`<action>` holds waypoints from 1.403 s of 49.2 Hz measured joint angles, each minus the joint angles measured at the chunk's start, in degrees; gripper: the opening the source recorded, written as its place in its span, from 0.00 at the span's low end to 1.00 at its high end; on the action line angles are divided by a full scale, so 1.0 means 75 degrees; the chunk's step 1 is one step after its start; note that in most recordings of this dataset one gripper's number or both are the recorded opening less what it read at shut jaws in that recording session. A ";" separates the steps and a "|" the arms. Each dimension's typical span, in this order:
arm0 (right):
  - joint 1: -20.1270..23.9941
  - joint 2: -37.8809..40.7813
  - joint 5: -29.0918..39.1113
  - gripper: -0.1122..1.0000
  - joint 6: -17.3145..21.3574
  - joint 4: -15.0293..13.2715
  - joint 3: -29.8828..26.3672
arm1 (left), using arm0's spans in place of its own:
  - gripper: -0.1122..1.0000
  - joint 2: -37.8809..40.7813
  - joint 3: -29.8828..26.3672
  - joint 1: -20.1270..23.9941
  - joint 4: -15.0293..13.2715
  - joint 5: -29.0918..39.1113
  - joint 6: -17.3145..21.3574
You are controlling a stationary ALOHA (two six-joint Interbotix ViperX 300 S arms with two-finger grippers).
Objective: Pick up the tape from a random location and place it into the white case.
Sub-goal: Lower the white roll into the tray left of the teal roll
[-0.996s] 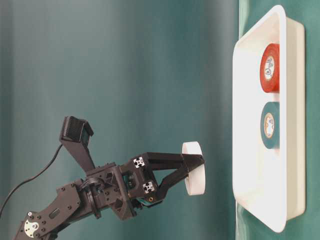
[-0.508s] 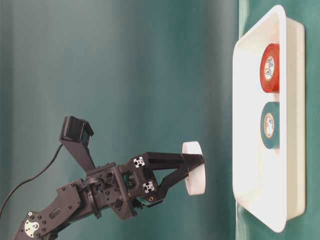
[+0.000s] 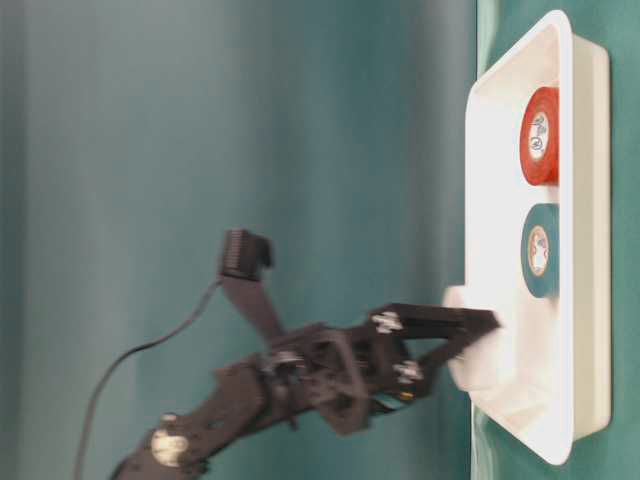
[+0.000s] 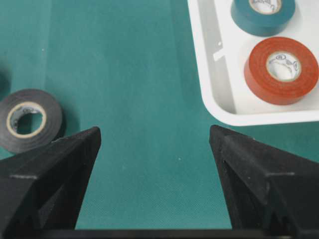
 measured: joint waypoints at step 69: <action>0.0012 0.0012 -0.0012 0.86 0.0000 0.0000 0.0000 | 1.00 0.0258 0.0492 0.0293 0.0000 -0.0773 0.0035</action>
